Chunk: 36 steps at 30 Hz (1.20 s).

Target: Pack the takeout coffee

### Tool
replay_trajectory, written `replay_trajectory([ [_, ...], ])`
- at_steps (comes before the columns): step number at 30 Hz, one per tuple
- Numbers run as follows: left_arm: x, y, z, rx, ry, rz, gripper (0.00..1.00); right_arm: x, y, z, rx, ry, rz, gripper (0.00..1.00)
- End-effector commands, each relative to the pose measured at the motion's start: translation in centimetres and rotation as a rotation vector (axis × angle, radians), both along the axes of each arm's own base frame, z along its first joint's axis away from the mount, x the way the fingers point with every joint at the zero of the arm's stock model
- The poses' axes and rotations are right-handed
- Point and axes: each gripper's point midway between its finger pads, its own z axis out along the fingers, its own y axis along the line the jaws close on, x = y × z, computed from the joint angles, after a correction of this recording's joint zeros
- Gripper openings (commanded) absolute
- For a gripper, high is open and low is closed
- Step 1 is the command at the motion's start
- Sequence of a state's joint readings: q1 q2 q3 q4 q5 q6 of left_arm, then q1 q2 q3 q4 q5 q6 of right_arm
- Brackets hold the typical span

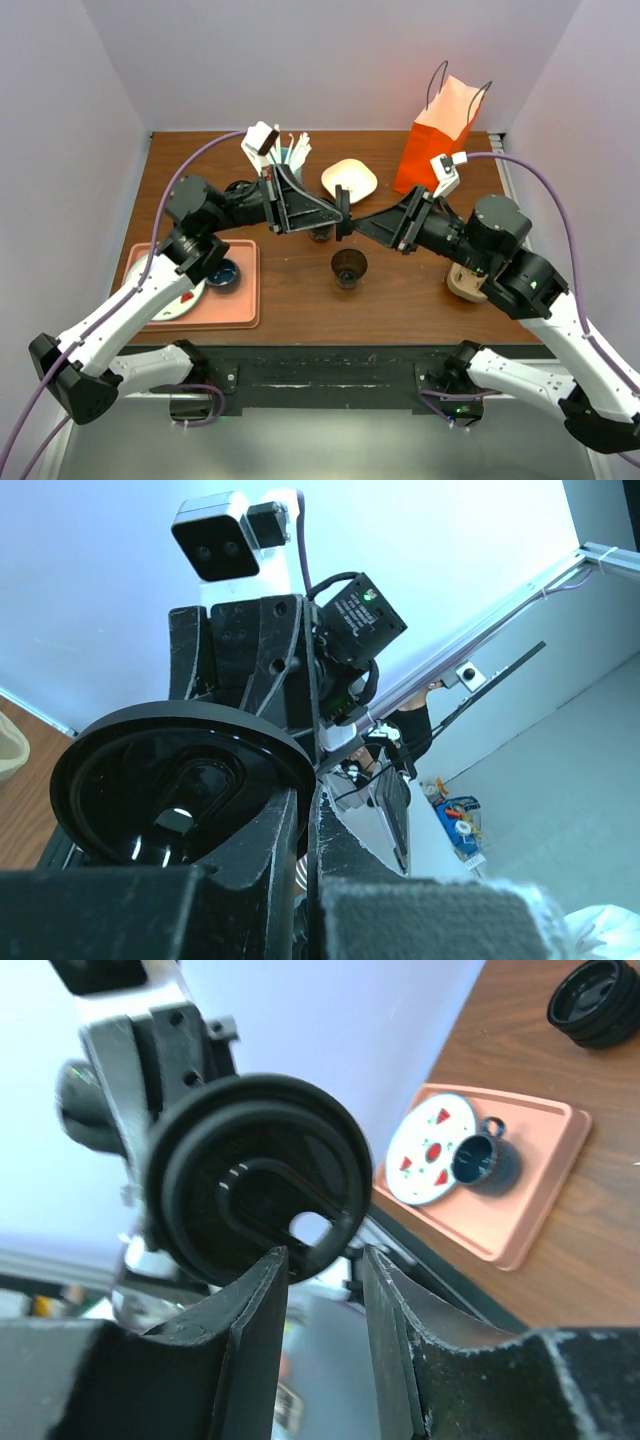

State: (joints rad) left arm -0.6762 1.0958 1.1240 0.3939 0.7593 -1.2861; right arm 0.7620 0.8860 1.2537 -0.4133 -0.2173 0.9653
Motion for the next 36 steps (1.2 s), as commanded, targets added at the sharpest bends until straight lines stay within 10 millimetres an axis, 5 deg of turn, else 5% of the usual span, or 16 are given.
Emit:
replay_trajectory([
  [1,-1.3,0.4,2.9,-0.026,-0.128,-0.041,0.08,-0.1,-1.1,5.4,0.205,0.062,-0.063,0.4],
  [5,-0.9,0.1,3.4,-0.042,-0.152,-0.027,0.07,0.3,-0.4,6.1,0.24,0.15,-0.058,0.41],
  [11,-0.9,0.3,4.3,-0.08,-0.205,-0.006,0.07,0.7,-2.8,6.9,0.43,0.256,-0.172,0.38],
  [25,-0.9,0.6,7.5,-0.142,-0.297,0.024,0.06,1.0,-1.7,6.3,0.414,0.351,-0.155,0.43],
  [36,-1.0,0.7,7.0,-0.153,-0.291,0.019,0.05,0.9,-1.5,7.9,0.484,0.307,-0.116,0.41],
])
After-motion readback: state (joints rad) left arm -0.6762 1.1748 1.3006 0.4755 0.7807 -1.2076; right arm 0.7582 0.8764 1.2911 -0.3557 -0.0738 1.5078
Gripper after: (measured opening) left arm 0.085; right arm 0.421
